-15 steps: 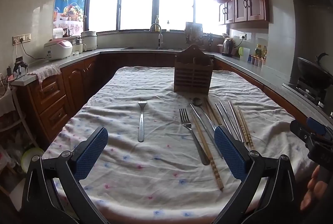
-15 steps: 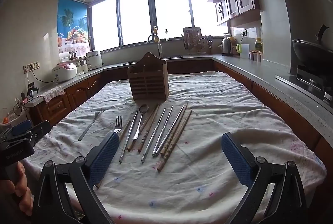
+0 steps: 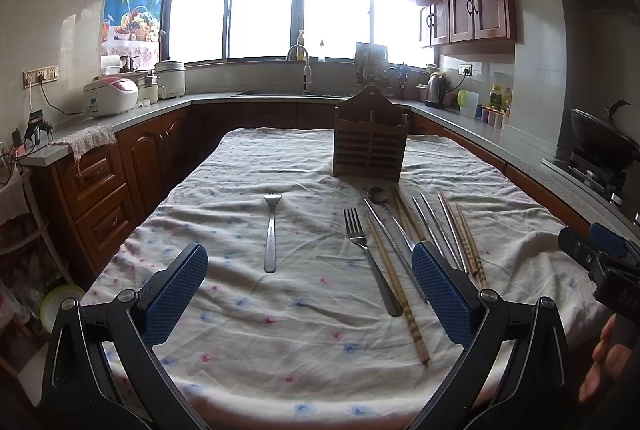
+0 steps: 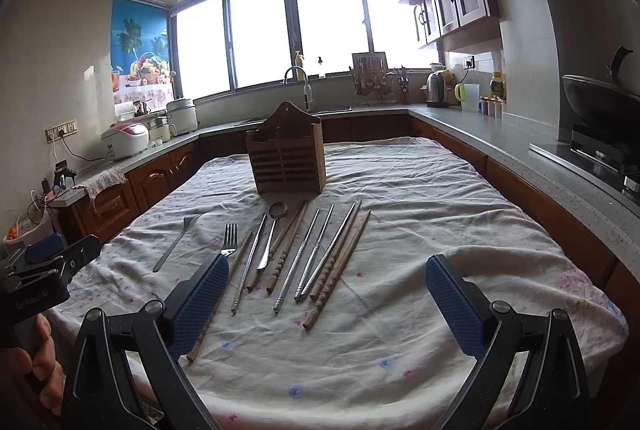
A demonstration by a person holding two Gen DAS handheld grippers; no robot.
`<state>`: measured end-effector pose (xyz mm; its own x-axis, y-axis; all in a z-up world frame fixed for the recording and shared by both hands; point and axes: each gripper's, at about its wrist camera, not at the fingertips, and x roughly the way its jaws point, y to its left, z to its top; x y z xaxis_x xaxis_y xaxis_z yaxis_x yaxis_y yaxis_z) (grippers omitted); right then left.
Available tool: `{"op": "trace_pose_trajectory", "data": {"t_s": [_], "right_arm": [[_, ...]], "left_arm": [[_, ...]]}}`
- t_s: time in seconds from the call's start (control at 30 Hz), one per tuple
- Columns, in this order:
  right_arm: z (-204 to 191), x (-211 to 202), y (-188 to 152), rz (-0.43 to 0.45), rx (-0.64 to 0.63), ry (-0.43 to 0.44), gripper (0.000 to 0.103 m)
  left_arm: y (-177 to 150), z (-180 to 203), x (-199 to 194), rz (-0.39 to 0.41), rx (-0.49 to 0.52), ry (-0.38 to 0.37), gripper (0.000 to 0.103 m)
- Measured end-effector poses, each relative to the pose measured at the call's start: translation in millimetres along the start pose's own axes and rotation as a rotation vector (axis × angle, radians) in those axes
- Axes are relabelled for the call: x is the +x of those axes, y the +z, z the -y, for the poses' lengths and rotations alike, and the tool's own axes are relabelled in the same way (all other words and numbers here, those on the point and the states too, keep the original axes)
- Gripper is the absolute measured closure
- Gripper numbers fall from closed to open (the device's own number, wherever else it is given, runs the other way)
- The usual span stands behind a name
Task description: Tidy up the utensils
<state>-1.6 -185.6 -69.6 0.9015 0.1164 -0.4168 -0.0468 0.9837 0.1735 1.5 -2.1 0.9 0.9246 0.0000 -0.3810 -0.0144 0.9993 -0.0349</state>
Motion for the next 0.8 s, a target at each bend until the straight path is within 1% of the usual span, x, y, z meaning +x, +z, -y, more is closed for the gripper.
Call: {"op": "trace_pose_trajectory", "data": {"t_s": [0.13, 0.8], "right_arm": [[-0.3, 0.4, 0.2, -0.002, 0.001, 0.002, 0.003], [0.6, 1.5, 0.8, -0.01, 0.009, 0.004, 0.003]], "left_arm": [[-3.6, -3.1, -0.1, 0.001, -0.004, -0.002, 0.0], [-1.6, -2.2, 3.3, -0.013, 0.001, -0.001, 0.0]]}}
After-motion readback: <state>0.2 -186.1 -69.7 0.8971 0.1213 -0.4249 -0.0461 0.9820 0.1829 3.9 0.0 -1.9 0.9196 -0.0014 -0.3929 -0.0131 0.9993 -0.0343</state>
